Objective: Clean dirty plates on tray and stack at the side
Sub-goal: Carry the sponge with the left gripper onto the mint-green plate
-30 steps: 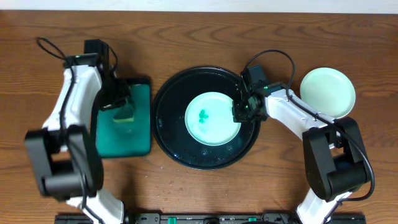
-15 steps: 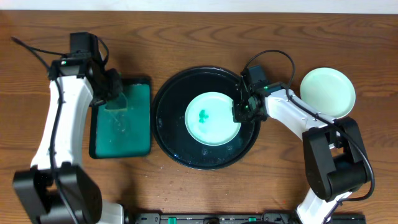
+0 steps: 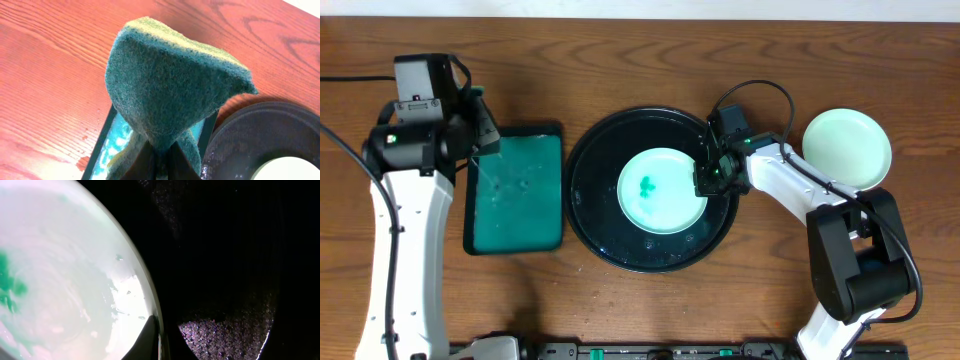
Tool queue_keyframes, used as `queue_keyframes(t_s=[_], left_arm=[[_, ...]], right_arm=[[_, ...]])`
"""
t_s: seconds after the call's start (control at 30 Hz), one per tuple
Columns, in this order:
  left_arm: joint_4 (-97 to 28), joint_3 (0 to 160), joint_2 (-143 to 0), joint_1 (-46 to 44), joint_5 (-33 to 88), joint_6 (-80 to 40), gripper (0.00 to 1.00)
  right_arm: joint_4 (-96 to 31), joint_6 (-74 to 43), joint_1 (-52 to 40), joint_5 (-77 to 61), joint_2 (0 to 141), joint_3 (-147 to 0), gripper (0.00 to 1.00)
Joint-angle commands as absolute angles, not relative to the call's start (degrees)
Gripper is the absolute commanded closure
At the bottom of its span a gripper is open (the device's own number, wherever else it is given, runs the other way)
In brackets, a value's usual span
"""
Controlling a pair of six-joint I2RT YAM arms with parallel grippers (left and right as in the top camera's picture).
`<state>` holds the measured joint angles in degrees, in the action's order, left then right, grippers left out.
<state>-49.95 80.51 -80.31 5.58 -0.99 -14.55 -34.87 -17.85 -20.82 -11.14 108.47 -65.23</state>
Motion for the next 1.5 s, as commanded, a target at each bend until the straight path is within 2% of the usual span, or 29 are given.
queue_keyframes(t_s=[0.0, 0.3, 0.6, 0.77, 0.97, 1.13, 1.47], left_arm=[[-50.7, 80.9, -79.3, 5.7, -2.7, -14.8, 0.93], [-58.6, 80.8, -83.2, 5.7, 1.0, -21.1, 0.93], [-63.6, 80.8, -90.0, 5.7, 4.6, -21.2, 0.93], [-64.7, 80.8, -95.5, 5.7, 14.3, -18.9, 0.93], [-64.7, 80.9, -95.7, 5.1, 15.0, -18.2, 0.93], [-64.8, 80.9, -95.7, -0.1, 17.5, -17.7, 0.93], [-56.3, 82.8, -98.6, -18.8, 18.6, -25.7, 0.93]], right_arm=[[-35.5, -18.2, -23.0, -14.0, 110.7, -63.2, 0.99], [-35.3, -18.2, -23.0, -14.0, 110.7, -63.2, 0.99], [-35.4, -18.2, -23.0, -14.0, 110.7, -63.2, 0.99], [-35.5, -18.2, -23.0, -14.0, 110.7, -63.1, 0.99], [-35.4, -18.2, -23.0, -15.1, 110.7, -63.2, 0.99], [-35.0, -18.2, -23.0, -15.1, 110.7, -63.1, 0.99], [-35.4, -18.2, -23.0, -15.9, 110.7, -63.2, 0.99]])
